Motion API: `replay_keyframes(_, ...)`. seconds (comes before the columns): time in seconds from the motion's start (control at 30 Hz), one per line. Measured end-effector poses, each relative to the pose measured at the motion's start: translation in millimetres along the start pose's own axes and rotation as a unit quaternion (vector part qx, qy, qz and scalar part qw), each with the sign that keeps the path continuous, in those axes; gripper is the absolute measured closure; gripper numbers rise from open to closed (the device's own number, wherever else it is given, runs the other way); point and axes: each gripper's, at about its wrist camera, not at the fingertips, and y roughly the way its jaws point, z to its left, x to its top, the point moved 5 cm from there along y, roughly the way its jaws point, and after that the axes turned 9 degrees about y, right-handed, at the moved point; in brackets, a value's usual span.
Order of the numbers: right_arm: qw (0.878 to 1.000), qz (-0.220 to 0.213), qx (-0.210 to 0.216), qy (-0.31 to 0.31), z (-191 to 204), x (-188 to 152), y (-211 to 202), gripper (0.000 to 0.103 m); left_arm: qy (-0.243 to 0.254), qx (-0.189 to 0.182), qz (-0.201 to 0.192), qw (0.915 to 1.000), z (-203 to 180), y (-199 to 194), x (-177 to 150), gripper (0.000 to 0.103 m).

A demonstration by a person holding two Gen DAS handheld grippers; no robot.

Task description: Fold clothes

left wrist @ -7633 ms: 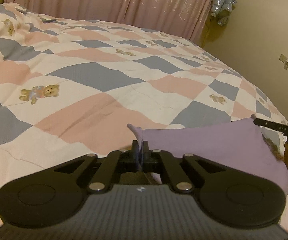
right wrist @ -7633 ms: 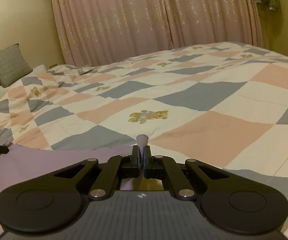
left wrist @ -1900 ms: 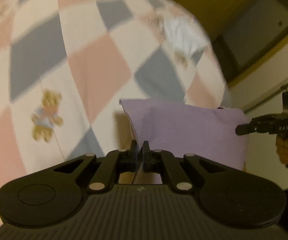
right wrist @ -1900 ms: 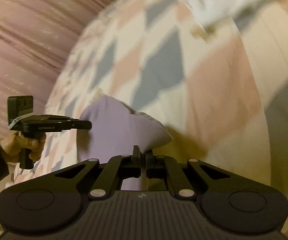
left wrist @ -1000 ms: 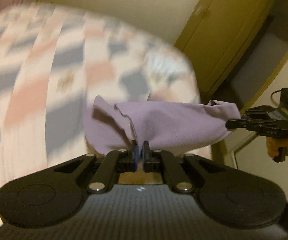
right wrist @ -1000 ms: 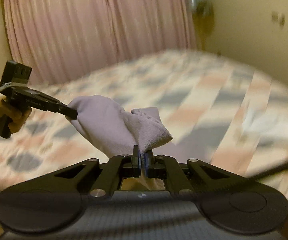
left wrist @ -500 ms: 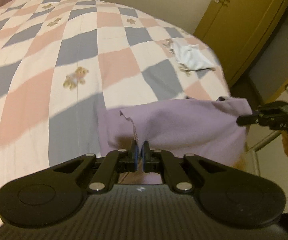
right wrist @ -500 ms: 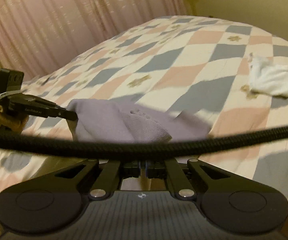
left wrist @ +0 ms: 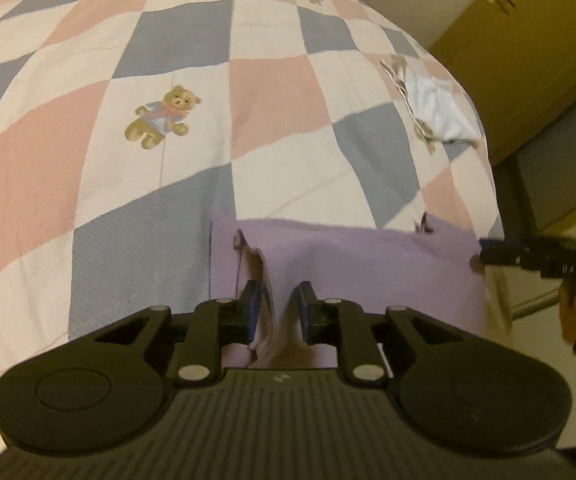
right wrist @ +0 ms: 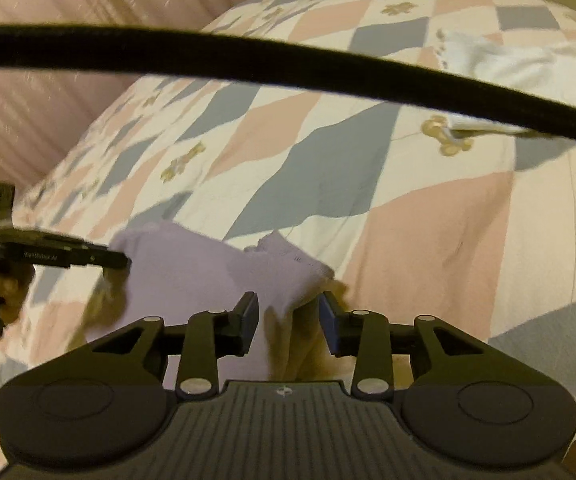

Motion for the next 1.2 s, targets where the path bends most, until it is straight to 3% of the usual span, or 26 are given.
replay_keyframes(0.17, 1.000, 0.006, 0.009, 0.023, 0, 6, 11, 0.067, -0.004, 0.010, 0.017, 0.9998, 4, 6, 5, 0.088)
replay_keyframes(0.27, 0.999, 0.003, -0.003, 0.044, -4, 4, 13, 0.091, 0.003, 0.020, 0.028, 0.9994, 4, 9, 2, 0.088)
replay_keyframes(0.37, 0.999, 0.001, -0.011, 0.045, -4, -1, 10, 0.096, 0.009, 0.020, 0.024, 0.9995, 2, 5, -1, 0.088)
replay_keyframes(0.73, 0.999, -0.007, -0.030, 0.010, 0, 1, 12, 0.098, 0.003, 0.025, 0.004, 0.9997, 10, 1, 3, 0.088)
replay_keyframes(0.93, 0.999, -0.010, -0.015, 0.033, -3, 7, 10, 0.089, -0.004, 0.014, -0.009, 0.9999, 11, 5, 10, 0.088)
replay_keyframes(1.07, 0.999, -0.007, -0.021, 0.032, -2, 9, 12, 0.096, 0.018, 0.000, -0.001, 0.9998, 2, 7, 13, 0.093)
replay_keyframes(1.13, 0.999, -0.010, -0.017, 0.027, 1, 10, 10, 0.097, 0.011, -0.007, -0.002, 0.9999, 3, 7, 14, 0.089)
replay_keyframes(1.2, 0.999, -0.008, -0.013, 0.029, 2, 11, 10, 0.096, -0.002, -0.015, -0.001, 0.9999, 6, 8, 16, 0.079)
